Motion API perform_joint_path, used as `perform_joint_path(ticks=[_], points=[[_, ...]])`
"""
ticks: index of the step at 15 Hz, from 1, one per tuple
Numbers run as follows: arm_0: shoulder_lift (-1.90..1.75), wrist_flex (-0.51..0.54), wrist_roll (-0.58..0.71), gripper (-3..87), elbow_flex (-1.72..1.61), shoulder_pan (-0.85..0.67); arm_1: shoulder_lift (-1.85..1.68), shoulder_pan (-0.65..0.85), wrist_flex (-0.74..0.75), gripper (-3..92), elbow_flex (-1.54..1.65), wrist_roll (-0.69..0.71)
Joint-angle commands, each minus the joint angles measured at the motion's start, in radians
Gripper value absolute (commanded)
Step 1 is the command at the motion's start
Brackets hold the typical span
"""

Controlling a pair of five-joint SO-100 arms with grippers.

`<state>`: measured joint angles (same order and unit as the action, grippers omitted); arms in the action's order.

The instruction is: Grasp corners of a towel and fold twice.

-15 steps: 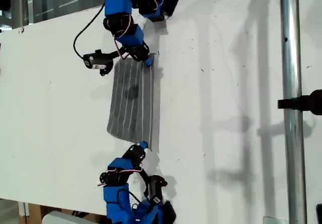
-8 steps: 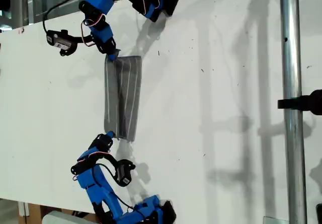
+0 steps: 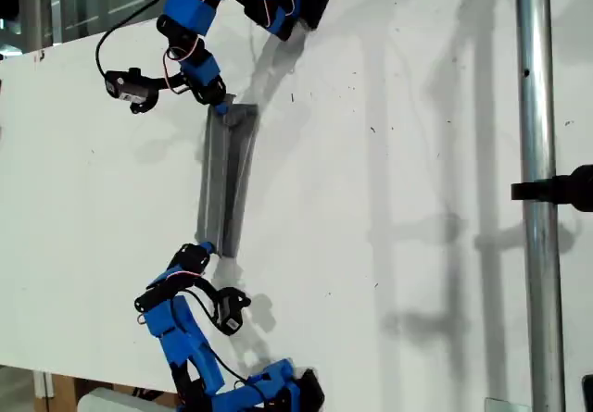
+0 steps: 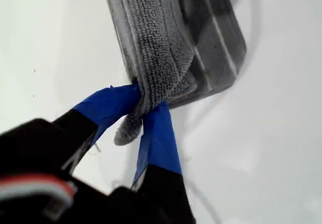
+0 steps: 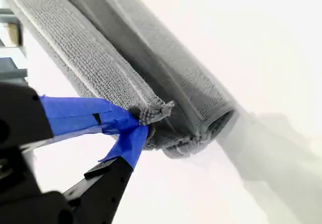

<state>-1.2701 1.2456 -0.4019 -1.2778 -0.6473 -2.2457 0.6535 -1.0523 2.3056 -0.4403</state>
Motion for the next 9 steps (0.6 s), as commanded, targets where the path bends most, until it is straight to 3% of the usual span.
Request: perform_joint_path(ticks=[1, 6, 9], points=[[0.025, -0.038, -0.057, -2.6, -0.043, 0.029, 0.020, -0.028, 0.069, -0.3, 0.103, -0.060], [0.126, -0.044, -0.147, -2.5, -0.066, -0.008, 0.163, -0.106, 0.209, -0.3, 0.156, -0.156], [0.129, -0.041, -0.135, -2.5, -0.071, -0.077, 0.282, -0.120, 0.261, -0.3, 0.100, -0.175]])
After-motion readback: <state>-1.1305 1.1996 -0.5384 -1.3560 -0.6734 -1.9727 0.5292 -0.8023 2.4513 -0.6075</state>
